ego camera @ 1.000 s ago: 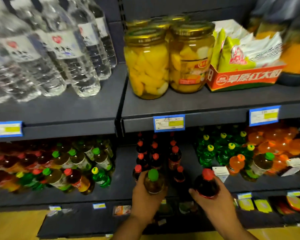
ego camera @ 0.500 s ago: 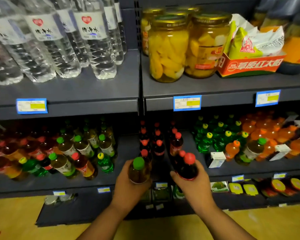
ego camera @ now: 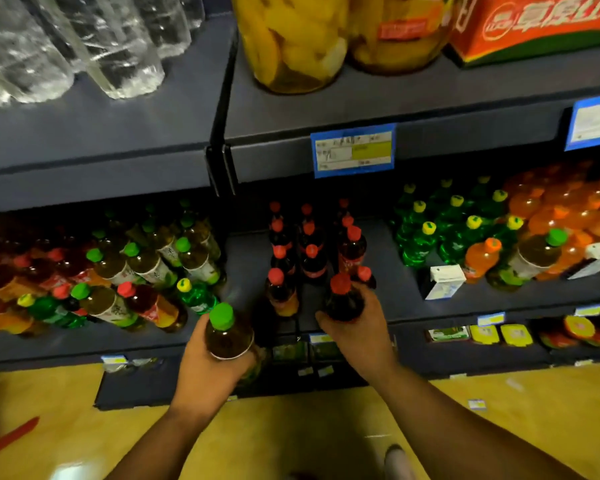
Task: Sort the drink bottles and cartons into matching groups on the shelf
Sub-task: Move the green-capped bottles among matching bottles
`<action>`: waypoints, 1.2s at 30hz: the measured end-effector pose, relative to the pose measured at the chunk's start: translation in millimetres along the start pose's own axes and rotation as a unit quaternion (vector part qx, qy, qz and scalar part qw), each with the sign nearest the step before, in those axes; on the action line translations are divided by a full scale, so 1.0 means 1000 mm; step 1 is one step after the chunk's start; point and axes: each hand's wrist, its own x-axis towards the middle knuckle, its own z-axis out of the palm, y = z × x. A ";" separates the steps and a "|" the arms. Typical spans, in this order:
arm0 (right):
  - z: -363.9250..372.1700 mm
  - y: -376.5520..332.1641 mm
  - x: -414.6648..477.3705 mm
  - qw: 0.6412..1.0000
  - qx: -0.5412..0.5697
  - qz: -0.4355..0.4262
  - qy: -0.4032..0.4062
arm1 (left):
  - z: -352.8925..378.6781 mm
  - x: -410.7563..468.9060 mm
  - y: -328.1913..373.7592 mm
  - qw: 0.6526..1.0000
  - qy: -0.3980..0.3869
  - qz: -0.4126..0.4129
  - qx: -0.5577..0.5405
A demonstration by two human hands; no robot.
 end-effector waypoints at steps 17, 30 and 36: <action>0.075 0.124 0.091 0.999 -0.011 0.052 -0.006 | 0.031 0.021 -0.065 0.997 0.066 -0.028 0.013; 0.083 0.144 0.102 0.998 -0.026 0.050 -0.032 | 0.026 0.024 -0.082 0.996 0.068 -0.050 0.014; 0.062 0.122 0.064 0.995 -0.054 0.050 -0.068 | 0.019 0.017 -0.069 0.997 0.067 -0.033 -0.004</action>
